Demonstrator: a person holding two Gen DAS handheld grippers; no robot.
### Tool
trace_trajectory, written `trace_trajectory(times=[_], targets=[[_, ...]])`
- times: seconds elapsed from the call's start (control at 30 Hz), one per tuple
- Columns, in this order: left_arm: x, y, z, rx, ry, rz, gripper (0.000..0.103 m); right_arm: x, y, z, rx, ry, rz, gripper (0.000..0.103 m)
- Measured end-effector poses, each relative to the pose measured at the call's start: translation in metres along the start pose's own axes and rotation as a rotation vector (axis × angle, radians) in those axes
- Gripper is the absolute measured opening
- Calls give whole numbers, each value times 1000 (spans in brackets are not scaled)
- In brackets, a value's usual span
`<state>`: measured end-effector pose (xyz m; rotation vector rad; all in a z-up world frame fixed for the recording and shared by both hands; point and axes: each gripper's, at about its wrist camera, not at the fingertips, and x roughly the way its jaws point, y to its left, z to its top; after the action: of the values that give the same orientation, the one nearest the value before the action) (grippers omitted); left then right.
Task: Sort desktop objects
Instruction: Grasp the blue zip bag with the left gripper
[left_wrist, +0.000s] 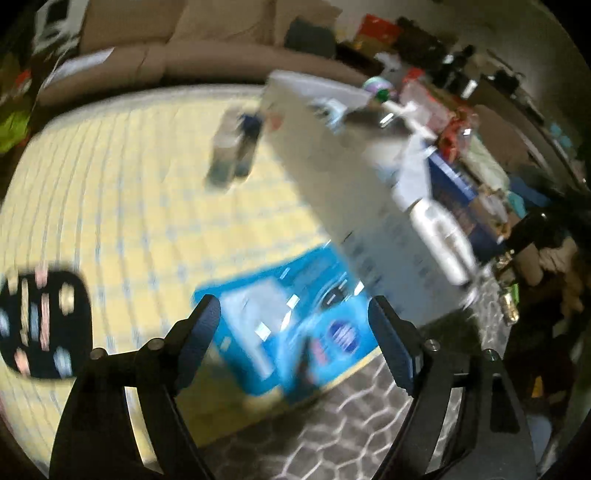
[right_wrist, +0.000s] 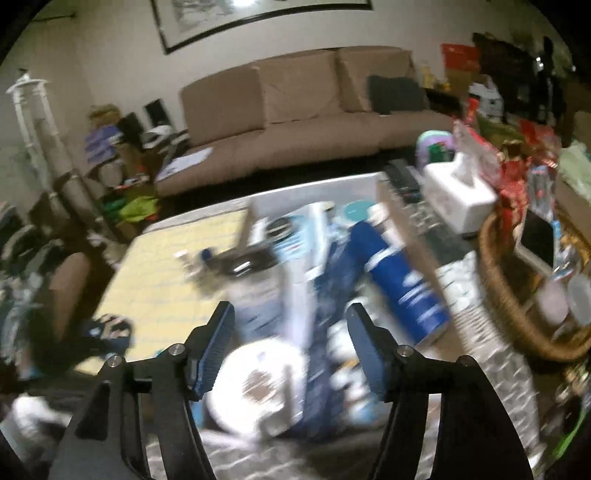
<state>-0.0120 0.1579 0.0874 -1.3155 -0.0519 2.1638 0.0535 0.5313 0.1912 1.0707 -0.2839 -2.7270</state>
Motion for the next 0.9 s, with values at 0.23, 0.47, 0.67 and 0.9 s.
trace_trajectory(times=[0.23,0.47,0.67,0.9], targets=[[33,25,-32,-67,70,38,85,17,58,-75,-10,117,119,68],[51,28,-34,-102,74,13,64,56,97,-109,-131,253,117,51],[53,31,-31,-140,69,-42,24,80,98,-116,-129,303,97,43],[64,30,-28,-203,79,-107,29,102,98,-129,-105,371,72,41]])
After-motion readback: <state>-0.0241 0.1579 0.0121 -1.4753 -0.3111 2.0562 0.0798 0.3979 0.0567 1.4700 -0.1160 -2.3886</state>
